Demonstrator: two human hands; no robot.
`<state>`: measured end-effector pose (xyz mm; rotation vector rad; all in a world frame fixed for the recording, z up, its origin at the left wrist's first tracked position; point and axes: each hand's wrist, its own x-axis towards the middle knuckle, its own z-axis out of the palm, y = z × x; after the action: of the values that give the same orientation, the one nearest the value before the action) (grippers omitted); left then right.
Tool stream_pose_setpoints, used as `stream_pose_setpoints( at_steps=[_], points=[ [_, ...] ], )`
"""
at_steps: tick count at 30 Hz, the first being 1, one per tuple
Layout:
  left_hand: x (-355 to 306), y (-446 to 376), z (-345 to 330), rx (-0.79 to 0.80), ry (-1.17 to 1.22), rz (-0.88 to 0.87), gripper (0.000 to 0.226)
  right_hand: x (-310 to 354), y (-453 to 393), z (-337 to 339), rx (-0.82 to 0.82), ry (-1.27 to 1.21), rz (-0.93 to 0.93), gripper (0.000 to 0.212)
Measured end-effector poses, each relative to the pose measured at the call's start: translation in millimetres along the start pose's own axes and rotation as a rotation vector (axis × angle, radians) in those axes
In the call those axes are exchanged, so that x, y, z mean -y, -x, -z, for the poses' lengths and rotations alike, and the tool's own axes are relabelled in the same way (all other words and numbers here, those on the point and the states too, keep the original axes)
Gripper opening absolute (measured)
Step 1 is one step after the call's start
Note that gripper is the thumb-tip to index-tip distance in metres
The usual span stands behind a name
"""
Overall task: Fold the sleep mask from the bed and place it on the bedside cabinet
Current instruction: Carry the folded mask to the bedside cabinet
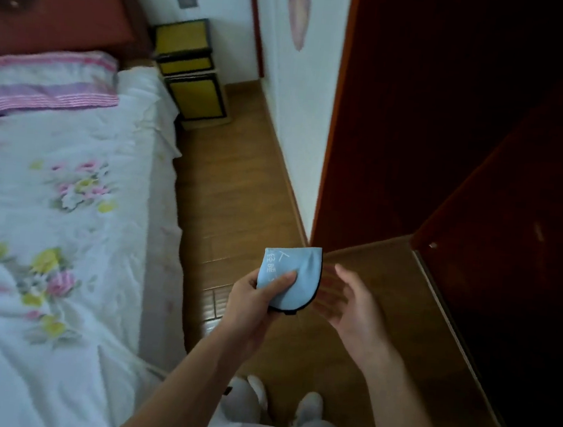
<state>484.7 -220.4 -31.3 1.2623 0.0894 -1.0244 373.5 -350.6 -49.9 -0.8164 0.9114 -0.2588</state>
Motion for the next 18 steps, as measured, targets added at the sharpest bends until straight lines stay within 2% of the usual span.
stream_pose_setpoints(
  at_steps=[2, 6, 9, 18],
  points=[
    [-10, -9, 12, -0.055, 0.036, -0.021, 0.042, 6, -21, -19, 0.059, 0.053, -0.033, 0.045],
    [-31, -29, 45, -0.161, 0.095, -0.059, 0.042, 13, -63, -63, 0.159, 0.123, -0.072, 0.037],
    [-53, -52, 69, -0.221, 0.152, -0.088, 0.044, 18, -96, -101, 0.213, 0.159, -0.087, 0.040],
    [-174, -178, 157, -0.231, 0.270, -0.153, 0.049, 61, -216, -264, 0.286, 0.337, -0.043, 0.034]
  ],
)
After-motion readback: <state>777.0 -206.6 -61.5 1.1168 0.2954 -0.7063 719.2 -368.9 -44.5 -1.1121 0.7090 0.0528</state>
